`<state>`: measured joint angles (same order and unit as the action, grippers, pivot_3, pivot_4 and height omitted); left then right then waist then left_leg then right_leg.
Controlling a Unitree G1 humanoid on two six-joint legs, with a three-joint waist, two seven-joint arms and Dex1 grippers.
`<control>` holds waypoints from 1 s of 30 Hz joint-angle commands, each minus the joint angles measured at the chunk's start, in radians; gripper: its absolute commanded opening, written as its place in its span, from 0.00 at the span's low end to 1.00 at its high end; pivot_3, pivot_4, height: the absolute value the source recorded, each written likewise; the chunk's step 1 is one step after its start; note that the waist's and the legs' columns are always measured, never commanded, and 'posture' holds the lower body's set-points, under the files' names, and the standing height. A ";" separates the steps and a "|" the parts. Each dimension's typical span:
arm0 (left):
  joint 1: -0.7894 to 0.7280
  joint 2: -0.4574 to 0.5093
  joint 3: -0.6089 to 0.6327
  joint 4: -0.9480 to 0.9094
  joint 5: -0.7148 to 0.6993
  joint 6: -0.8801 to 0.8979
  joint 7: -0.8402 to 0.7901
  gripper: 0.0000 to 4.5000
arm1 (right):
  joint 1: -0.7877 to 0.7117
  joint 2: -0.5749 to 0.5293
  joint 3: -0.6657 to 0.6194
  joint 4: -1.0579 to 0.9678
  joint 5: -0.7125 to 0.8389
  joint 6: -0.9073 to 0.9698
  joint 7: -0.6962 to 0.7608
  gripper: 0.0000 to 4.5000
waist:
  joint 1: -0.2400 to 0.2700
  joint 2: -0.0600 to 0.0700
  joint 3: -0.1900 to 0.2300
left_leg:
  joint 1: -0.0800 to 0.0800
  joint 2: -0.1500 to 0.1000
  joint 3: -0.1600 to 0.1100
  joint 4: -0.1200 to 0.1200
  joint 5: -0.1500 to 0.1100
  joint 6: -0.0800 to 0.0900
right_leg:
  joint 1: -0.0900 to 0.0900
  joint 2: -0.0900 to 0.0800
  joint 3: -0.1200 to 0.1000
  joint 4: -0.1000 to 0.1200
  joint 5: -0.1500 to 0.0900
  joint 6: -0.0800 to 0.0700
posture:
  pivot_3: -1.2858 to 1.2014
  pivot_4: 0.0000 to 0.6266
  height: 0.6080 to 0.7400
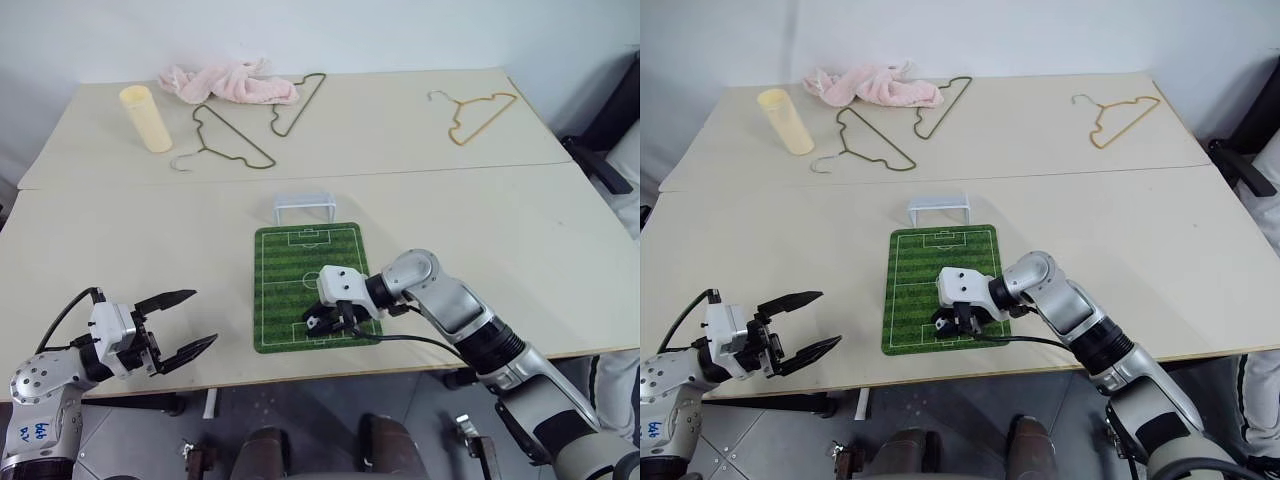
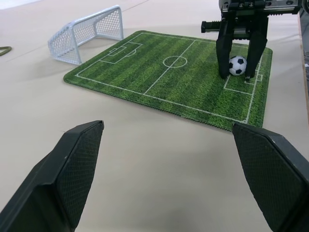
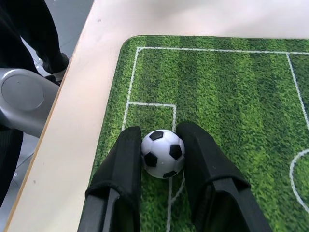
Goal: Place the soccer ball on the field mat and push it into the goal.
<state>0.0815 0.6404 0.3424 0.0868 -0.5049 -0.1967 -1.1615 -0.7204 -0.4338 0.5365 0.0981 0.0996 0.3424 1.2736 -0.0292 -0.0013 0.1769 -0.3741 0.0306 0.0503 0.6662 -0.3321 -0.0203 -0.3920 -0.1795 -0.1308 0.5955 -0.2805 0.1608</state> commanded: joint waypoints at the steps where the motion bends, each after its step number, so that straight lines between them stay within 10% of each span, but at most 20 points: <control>1: -0.009 -0.002 0.006 -0.017 -0.014 -0.006 0.003 1.00 | -0.011 0.008 -0.012 -0.003 -0.006 -0.020 0.006 0.19 | 0.000 0.000 0.000 | 0.000 0.000 0.000 0.000 0.000 0.000 | 0.000 0.000 0.000 0.000 0.000 0.000 | 0.52 0.24 1.00; 5: -0.020 -0.003 0.005 -0.012 -0.012 -0.007 0.009 1.00 | -0.018 0.016 -0.010 0.017 -0.011 -0.027 0.003 0.19 | 0.000 0.000 0.000 | 0.000 0.000 0.000 0.000 0.000 0.000 | 0.000 0.000 0.000 0.000 0.000 0.000 | 0.52 0.24 1.00; 10: -0.031 -0.003 0.006 -0.007 -0.010 -0.006 0.011 1.00 | -0.021 0.023 -0.016 0.027 -0.012 -0.040 0.002 0.55 | -0.001 0.000 0.000 | 0.000 0.000 0.000 0.000 0.000 0.000 | 0.000 0.000 0.000 0.000 0.000 0.000 | 0.52 0.24 1.00; 30: -0.101 -0.013 -0.017 0.044 0.004 -0.016 0.013 1.00 | -0.064 -0.005 -0.078 -0.086 0.034 0.017 0.026 0.55 | 0.000 0.000 0.000 | 0.000 0.000 0.000 0.000 0.000 0.000 | 0.000 0.000 0.000 0.000 0.000 0.000 | 0.52 0.24 1.00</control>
<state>-0.0113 0.6310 0.3229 0.1338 -0.5007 -0.1976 -1.1487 -0.7642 -0.4314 0.4945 0.0677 0.1071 0.3463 1.2965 -0.0292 -0.0013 0.1769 -0.3739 0.0306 0.0506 0.6662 -0.3321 -0.0203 -0.3921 -0.1794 -0.1305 0.5960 -0.2805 0.1608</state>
